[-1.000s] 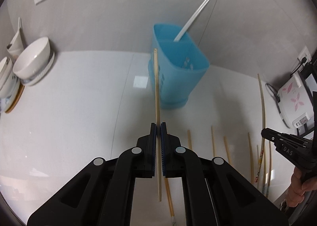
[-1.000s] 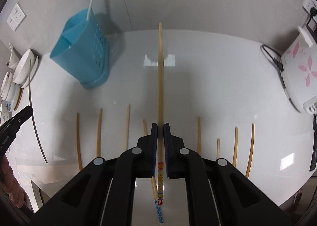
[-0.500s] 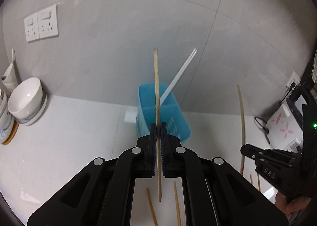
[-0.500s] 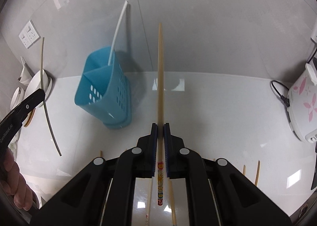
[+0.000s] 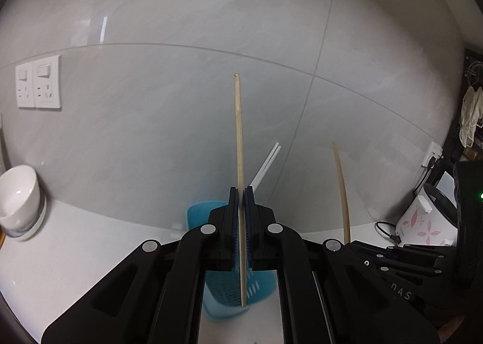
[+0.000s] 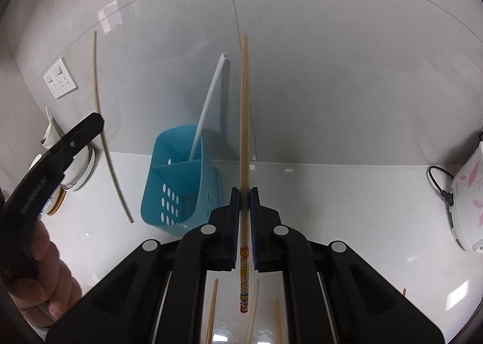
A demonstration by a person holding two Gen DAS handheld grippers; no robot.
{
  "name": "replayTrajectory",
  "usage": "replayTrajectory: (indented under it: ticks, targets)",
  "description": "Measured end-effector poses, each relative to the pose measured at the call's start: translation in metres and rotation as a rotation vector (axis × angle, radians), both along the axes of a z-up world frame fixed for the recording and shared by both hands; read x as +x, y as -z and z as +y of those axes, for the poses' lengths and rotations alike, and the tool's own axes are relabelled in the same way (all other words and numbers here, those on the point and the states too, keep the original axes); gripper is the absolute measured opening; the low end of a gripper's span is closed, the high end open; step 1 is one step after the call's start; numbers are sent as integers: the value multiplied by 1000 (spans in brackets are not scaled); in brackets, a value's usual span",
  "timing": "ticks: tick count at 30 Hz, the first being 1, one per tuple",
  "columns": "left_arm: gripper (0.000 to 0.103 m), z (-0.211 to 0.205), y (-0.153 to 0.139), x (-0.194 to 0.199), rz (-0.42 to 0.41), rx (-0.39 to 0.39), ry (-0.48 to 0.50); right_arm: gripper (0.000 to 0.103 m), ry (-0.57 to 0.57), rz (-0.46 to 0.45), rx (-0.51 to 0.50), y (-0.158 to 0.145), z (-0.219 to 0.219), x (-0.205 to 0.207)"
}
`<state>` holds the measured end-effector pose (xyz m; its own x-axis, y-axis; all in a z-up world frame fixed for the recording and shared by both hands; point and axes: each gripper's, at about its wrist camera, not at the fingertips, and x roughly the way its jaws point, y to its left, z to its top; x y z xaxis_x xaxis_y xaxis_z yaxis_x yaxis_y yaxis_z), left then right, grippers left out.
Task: Organize utensils
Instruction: 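Lift both held chopsticks and carry them over the blue utensil holder, then lower the plain chopstick into the blue holder and open the left tool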
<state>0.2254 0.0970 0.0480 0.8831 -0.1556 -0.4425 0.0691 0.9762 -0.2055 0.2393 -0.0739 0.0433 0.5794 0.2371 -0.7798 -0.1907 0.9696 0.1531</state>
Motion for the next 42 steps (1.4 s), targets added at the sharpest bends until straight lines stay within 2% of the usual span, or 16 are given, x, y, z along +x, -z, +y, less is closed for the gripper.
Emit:
replayTrajectory:
  ticks: [7,21,34,36,42]
  targets:
    - [4,-11,23,20,-2,12,31,6,-4,-4,19,7,1,9]
    - [4,-28,77,44,81,65,37,6,9,34,13,24,2,17]
    - [6,-27,88,54,157,77,34,6,-6,42,13,25,6,16]
    - [12,-25,85,54,176,67,26,6,-11,39,13,24,6,17]
    - [51,-14,62,39,217,86,-34,6,-22,14,41,13,5,23]
